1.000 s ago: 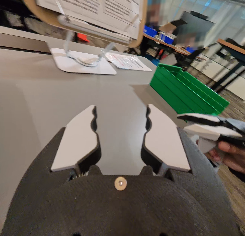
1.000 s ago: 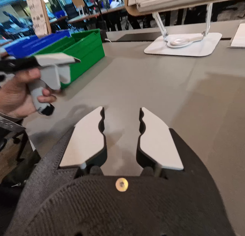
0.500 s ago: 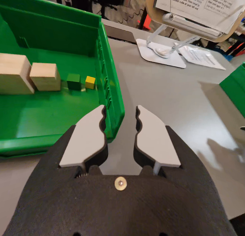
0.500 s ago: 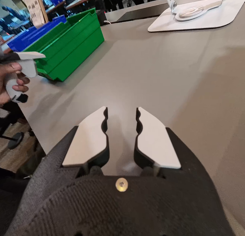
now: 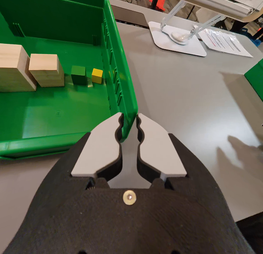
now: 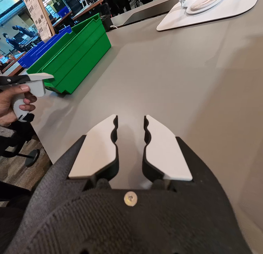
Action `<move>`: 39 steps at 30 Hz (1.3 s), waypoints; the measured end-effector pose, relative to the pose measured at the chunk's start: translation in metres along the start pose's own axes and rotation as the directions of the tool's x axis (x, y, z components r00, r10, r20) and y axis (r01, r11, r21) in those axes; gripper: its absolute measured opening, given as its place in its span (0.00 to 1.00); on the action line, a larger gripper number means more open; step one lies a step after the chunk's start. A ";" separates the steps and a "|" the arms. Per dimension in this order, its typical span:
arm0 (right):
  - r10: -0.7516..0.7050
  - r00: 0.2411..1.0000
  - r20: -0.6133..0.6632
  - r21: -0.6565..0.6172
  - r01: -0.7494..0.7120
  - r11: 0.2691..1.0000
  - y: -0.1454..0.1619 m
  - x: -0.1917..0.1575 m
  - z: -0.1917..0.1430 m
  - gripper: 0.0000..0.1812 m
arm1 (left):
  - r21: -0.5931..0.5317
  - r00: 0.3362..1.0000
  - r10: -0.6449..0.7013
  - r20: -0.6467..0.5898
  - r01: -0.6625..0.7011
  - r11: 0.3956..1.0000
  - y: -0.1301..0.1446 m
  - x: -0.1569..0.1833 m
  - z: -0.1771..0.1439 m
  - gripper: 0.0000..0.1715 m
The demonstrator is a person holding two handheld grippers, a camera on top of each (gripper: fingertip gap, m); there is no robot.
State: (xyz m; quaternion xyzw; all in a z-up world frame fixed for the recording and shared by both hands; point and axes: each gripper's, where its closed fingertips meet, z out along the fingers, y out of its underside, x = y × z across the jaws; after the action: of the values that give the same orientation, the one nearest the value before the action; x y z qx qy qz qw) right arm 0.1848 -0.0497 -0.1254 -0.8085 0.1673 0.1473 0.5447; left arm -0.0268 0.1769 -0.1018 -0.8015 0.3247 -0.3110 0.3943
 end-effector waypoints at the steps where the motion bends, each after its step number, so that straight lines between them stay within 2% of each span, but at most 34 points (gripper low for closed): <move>1: -0.007 1.000 -0.003 -0.001 0.007 1.000 0.000 0.000 0.000 0.19 | 0.010 1.000 -0.010 -0.010 0.010 1.000 -0.002 0.000 -0.003 0.13; 5: -0.043 0.999 -0.020 0.000 0.043 0.999 -0.001 0.001 -0.002 0.19 | 0.100 0.999 0.019 -0.047 -0.014 0.995 -0.035 -0.009 -0.029 0.25; 7: -0.040 0.999 -0.018 0.001 0.040 0.999 -0.001 0.002 -0.002 0.18 | 0.114 0.981 0.173 -0.090 -0.163 0.980 -0.057 -0.015 -0.038 0.24; 8: -0.028 1.000 -0.013 0.005 0.028 1.000 -0.001 0.002 -0.002 0.18 | 0.080 0.951 0.282 -0.128 -0.274 0.958 -0.065 -0.017 -0.037 0.24; 9: -0.012 1.000 -0.006 0.010 0.012 1.000 -0.001 0.002 -0.001 0.17 | 0.027 0.896 0.406 -0.179 -0.408 0.913 -0.069 -0.020 -0.032 0.24; 11: 0.028 0.999 0.015 0.014 -0.029 0.999 -0.002 0.000 0.001 0.17 | -0.130 0.738 0.602 -0.304 -0.658 0.741 -0.065 -0.035 -0.016 0.27; 12: 0.049 0.998 0.025 0.015 -0.049 0.999 -0.002 -0.001 0.002 0.17 | -0.196 0.651 0.635 -0.416 -0.746 0.637 -0.058 -0.040 -0.011 0.27; 13: 0.066 0.997 0.034 0.017 -0.067 0.998 -0.003 -0.002 0.002 0.17 | -0.216 0.562 0.624 -0.542 -0.811 0.544 -0.050 -0.040 -0.008 0.27; 14: 0.080 0.996 0.040 0.024 -0.081 0.996 -0.005 -0.004 0.002 0.17 | -0.193 0.498 0.618 -0.609 -0.848 0.494 -0.051 -0.039 -0.002 0.25; 16: 0.087 0.995 0.041 0.045 -0.089 0.995 -0.011 -0.007 0.001 0.17 | -0.173 0.444 0.614 -0.653 -0.876 0.449 -0.060 -0.038 0.020 0.25; 18: 0.071 0.997 0.027 0.070 -0.073 0.995 -0.016 -0.008 -0.002 0.16 | -0.215 0.409 0.623 -0.667 -0.906 0.365 -0.061 -0.048 0.046 0.28; 20: 0.047 0.999 -0.001 0.080 -0.047 0.996 -0.017 -0.006 -0.005 0.15 | -0.249 0.375 0.634 -0.676 -0.926 0.283 -0.058 -0.060 0.070 0.28; 22: 0.025 0.999 -0.031 0.067 -0.023 0.997 -0.014 -0.003 -0.005 0.15 | -0.285 0.365 0.612 -0.701 -0.931 0.229 -0.049 -0.069 0.087 0.28; 25: 0.002 0.998 -0.071 0.040 0.000 0.999 -0.006 0.003 -0.005 0.15 | -0.289 0.331 0.598 -0.730 -0.942 0.168 -0.035 -0.076 0.103 0.27; 31: -0.003 0.995 -0.095 0.028 0.006 1.000 -0.003 0.011 -0.003 0.14 | -0.257 0.289 0.594 -0.751 -0.956 0.139 -0.026 -0.071 0.119 0.23; 34: 0.026 0.996 -0.086 0.044 -0.022 0.999 -0.006 0.014 -0.004 0.13 | -0.267 0.272 0.603 -0.750 -0.958 0.100 -0.021 -0.074 0.121 0.14; 39: 0.084 0.995 -0.050 0.079 -0.080 0.994 -0.012 0.015 -0.008 0.12 | -0.289 0.275 0.621 -0.734 -0.954 0.081 -0.022 -0.075 0.119 0.14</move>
State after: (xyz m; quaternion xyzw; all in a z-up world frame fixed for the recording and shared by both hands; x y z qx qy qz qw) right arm 0.2039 -0.0542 -0.1185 -0.7828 0.2206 0.1413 0.5644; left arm 0.0246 0.2960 -0.1605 -0.4626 0.8821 -0.0485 0.0750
